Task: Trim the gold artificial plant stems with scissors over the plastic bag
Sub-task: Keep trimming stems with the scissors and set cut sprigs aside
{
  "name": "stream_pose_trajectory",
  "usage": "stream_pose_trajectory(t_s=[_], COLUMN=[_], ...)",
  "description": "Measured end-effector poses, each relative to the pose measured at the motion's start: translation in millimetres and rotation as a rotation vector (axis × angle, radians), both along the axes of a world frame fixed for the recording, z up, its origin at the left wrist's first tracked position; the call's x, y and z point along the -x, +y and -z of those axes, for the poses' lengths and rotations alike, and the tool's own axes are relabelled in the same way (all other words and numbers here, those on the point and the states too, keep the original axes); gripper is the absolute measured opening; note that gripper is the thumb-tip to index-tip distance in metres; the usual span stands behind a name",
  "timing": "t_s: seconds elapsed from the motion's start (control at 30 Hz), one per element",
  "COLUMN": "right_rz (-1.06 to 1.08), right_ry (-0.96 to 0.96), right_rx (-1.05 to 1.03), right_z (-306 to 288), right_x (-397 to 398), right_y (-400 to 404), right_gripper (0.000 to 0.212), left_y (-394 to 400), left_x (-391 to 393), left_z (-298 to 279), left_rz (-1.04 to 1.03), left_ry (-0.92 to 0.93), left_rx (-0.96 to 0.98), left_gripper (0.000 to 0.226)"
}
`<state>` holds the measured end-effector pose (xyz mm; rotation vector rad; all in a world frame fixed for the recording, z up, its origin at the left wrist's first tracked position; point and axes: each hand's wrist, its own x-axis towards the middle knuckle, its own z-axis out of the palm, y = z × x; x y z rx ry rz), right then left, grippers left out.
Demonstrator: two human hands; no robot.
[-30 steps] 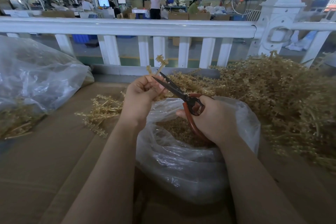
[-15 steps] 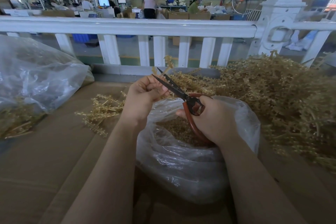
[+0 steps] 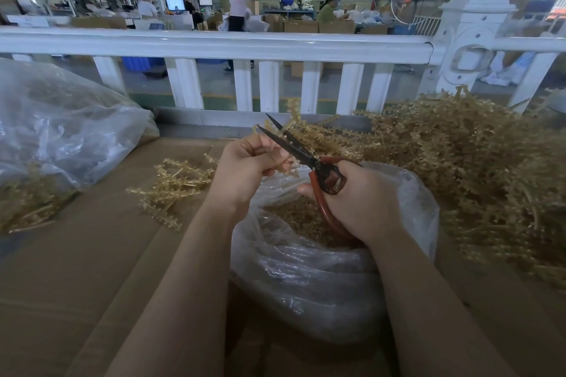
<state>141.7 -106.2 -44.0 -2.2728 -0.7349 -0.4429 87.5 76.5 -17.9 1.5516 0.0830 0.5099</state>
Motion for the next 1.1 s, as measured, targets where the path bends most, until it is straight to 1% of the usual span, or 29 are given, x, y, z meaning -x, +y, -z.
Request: stream_pose_trajectory(t_s=[0.07, 0.1, 0.2, 0.27, 0.37, 0.47, 0.53, 0.8, 0.93, 1.07, 1.1], right_rz=[0.002, 0.003, 0.003, 0.004, -0.002, 0.001, 0.005, 0.034, 0.013, 0.001, -0.008], right_ry=[-0.007, -0.009, 0.002, -0.008, -0.012, 0.0, 0.003, -0.003, 0.03, 0.043, 0.058], right_rx=[-0.02, -0.027, -0.034, -0.02, -0.007, -0.007, -0.004, 0.003, -0.019, -0.013, -0.009], right_z=[-0.4, -0.1, 1.5, 2.1, 3.3, 5.0, 5.3, 5.1, 5.2, 5.3, 5.6], right_x=[1.0, 0.9, -1.0, -2.1, -3.9, -6.4, -7.1, -6.6, -5.6, -6.2, -6.6], right_y=[0.8, 1.1, 1.2, 0.6, -0.3, -0.6, -0.9, -0.8, -1.6, -0.1, 0.2], right_gripper=[0.048, 0.049, 0.055, 0.055, 0.053, 0.059, 0.055, 0.043, 0.046, 0.042, 0.045], left_y=[-0.3, -1.0, -1.8, -2.2, -6.8, -11.4, -13.4, -13.4, -15.3, -16.3, -16.4], left_x=[0.6, 1.2, 1.7, 1.9, 2.4, 2.2, 1.9, 3.5, 3.7, 4.7, 4.9], left_z=[-0.5, -1.2, -2.1, -2.3, -2.7, -4.0, -4.6, -5.1, -4.5, -5.1, -5.2], left_rz=[0.003, 0.006, 0.015, 0.018, 0.03, 0.023, 0.019, 0.02, 0.004, -0.002, -0.001], left_ry=[0.001, 0.001, -0.004, -0.004, -0.014, -0.036, -0.036, -0.009, -0.019, -0.025, -0.027], left_rx=[-0.001, 0.0, -0.005, -0.032, -0.092, -0.09, -0.089, -0.034, 0.009, 0.048, 0.061], left_gripper=[0.005, 0.005, 0.012, 0.015, 0.014, 0.015, 0.016, 0.017, 0.021, 0.024, 0.024])
